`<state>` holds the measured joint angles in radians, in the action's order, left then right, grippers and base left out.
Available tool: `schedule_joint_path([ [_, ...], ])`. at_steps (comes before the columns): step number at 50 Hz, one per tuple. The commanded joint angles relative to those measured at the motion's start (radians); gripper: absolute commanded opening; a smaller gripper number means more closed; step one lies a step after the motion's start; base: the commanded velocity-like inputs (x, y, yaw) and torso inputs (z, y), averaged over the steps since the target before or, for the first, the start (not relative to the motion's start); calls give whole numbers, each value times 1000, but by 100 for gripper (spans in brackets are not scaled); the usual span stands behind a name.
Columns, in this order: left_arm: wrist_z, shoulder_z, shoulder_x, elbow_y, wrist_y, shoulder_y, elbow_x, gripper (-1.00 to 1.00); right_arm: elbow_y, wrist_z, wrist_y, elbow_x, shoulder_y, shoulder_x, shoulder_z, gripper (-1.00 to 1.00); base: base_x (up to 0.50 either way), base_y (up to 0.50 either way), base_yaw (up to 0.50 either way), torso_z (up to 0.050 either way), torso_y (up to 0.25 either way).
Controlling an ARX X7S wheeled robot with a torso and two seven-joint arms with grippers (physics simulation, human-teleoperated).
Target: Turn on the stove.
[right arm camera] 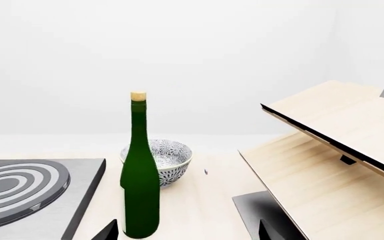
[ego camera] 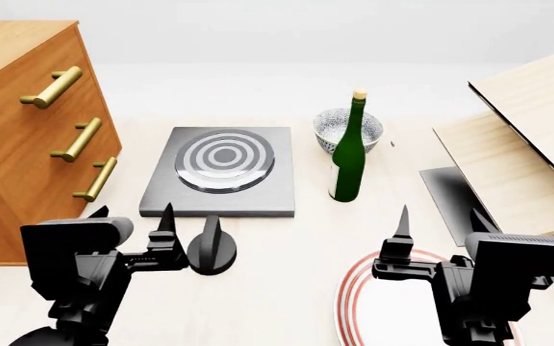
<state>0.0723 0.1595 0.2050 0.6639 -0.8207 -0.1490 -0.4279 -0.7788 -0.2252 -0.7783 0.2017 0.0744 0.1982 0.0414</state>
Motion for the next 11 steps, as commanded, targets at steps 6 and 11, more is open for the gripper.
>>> schedule_joint_path([
  [6,3,-7,7,22,-19,8,-12,100,19,-11,20,-2,-5,8,-11,100,0,0,0,0,0],
  [11,1,-23,-3,-21,6,13,-3,100,78,-11,54,-19,-6,11,-36,100,0,0,0,0,0],
])
